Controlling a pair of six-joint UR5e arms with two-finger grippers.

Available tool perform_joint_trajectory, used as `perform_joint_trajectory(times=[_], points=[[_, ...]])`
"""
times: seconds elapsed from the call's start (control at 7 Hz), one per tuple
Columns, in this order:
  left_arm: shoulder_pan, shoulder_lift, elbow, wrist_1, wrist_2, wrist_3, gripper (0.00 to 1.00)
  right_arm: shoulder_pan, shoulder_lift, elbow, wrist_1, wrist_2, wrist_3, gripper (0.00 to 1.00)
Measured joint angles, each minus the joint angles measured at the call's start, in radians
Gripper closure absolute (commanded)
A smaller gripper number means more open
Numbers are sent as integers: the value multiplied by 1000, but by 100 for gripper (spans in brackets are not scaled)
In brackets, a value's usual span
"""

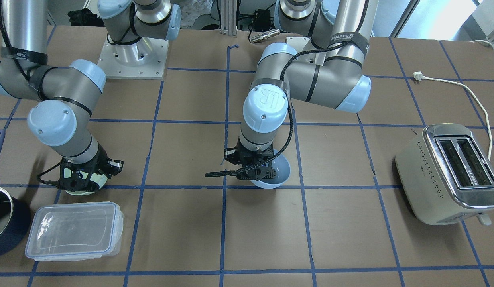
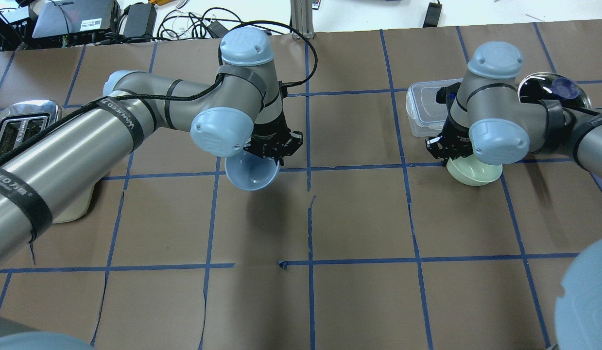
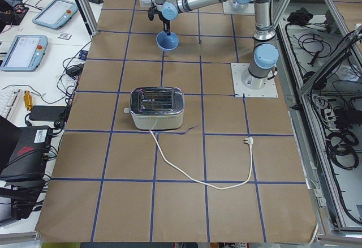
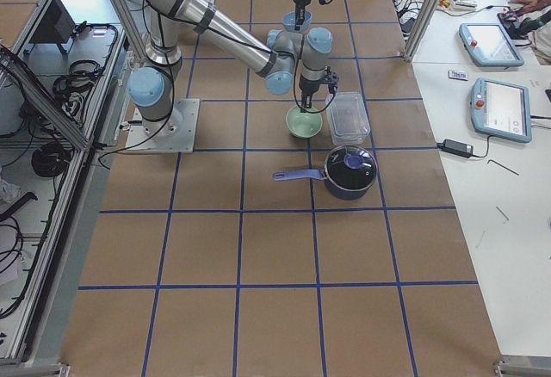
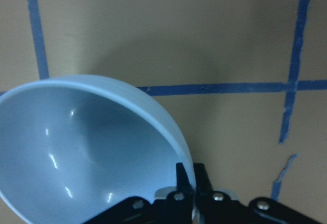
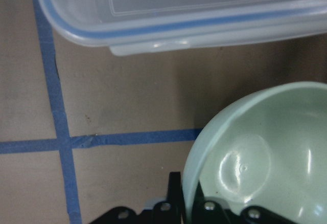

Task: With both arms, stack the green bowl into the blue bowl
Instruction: 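Carry the blue bowl to the table center and set it down with the left gripper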

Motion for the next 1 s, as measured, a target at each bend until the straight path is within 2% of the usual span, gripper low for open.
perform_joint_trajectory(times=[0.29, 0.43, 1.0], points=[[-79, -60, 25, 124, -77, -86, 100, -1, -25, -19, 44, -10, 1, 100], [-102, -73, 25, 148, -74, -99, 1, -1, -33, -30, 60, -25, 0, 100], [-117, -65, 30, 168, 46, -89, 0, -1, -35, -57, 64, -41, -8, 100]])
